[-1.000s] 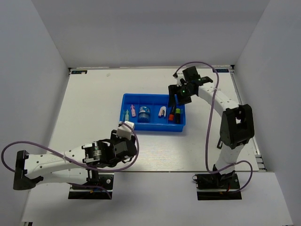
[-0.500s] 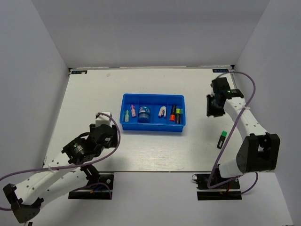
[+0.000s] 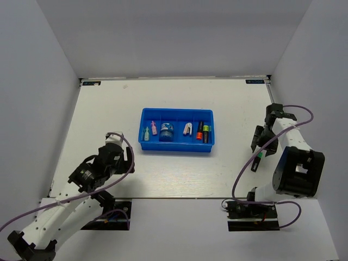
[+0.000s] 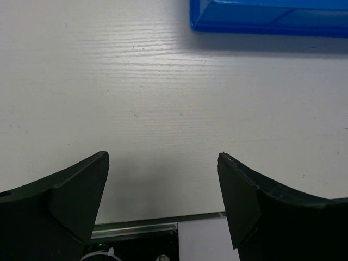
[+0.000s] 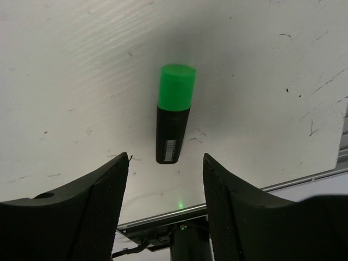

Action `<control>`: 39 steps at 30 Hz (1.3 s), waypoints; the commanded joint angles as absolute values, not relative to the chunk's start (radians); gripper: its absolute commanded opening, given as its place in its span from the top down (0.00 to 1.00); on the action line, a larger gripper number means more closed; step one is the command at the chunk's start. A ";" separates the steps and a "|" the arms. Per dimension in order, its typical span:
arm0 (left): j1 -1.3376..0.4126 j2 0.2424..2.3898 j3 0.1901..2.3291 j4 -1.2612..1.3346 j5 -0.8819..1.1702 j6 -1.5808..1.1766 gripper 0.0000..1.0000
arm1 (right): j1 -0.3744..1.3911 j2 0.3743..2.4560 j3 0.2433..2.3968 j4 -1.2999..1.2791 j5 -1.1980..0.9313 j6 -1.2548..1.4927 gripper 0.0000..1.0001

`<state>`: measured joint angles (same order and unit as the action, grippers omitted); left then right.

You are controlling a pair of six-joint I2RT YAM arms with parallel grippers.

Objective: Sort the stationery into containers
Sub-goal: Pick up the pen from the center of the board.

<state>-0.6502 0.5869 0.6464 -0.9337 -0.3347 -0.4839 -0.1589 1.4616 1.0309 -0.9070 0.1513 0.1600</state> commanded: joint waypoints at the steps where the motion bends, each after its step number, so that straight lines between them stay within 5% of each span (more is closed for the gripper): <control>1: -0.531 0.609 0.638 -0.879 -0.137 -0.443 0.08 | -0.192 1.517 1.005 -0.871 0.140 0.144 0.40; 16: -0.420 0.640 0.623 -0.851 -0.011 -0.431 0.07 | -0.202 1.686 0.936 -0.742 0.103 0.107 0.42; 20: -0.422 0.652 0.623 -0.851 -0.028 -0.430 0.07 | -0.199 1.709 0.904 -0.692 0.124 0.115 0.56; 28: -0.422 0.672 0.623 -0.857 -0.057 -0.434 0.07 | -0.204 1.677 0.831 -0.646 0.029 0.084 1.00; 39: -0.420 0.675 0.607 -0.821 -0.055 -0.428 0.07 | -0.094 1.588 1.116 -0.733 -0.544 -0.015 1.00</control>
